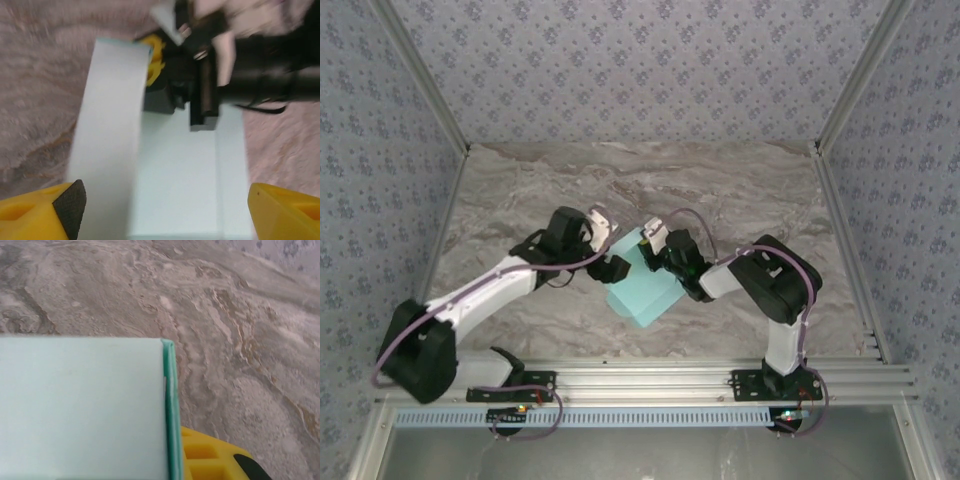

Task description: Fold the paper box

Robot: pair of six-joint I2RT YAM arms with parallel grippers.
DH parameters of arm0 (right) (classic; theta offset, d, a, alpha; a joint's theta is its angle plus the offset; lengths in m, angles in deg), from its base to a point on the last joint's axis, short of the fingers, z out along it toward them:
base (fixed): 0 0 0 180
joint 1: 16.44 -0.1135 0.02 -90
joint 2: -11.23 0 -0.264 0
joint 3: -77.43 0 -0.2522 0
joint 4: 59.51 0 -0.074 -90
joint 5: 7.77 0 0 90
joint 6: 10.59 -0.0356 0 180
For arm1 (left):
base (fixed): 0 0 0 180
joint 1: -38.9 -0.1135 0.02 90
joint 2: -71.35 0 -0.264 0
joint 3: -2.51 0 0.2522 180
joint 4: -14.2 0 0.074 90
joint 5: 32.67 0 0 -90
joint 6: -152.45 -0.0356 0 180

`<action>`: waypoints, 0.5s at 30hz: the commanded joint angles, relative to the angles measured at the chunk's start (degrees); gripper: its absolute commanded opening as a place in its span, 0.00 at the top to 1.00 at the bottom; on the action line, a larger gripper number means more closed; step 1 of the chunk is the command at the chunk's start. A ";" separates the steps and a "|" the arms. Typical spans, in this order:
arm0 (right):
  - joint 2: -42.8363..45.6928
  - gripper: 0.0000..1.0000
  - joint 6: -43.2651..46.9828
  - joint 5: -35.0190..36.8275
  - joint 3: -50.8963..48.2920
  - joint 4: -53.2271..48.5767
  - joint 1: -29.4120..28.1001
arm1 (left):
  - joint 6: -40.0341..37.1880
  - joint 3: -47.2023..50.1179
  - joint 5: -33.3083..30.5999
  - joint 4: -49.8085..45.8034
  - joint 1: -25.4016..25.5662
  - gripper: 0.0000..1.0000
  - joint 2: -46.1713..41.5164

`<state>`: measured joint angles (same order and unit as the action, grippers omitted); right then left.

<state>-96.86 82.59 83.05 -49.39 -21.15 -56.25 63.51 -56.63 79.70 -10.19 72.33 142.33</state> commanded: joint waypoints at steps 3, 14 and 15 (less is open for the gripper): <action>-1.42 0.89 -6.93 -1.29 -0.81 -1.43 1.50 | 0.97 7.96 -0.50 10.69 -1.24 0.07 -10.27; 6.57 0.90 -13.58 -21.31 -2.22 -7.55 8.30 | -0.26 27.09 -4.86 38.93 -1.28 0.01 -18.33; 8.18 0.90 -13.73 -23.47 -2.52 -8.85 9.24 | -0.73 26.34 -4.36 36.78 -1.22 0.01 -19.08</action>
<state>-93.23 72.67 69.21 -51.14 -25.52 -49.61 64.40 -27.93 73.43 19.03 71.15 126.29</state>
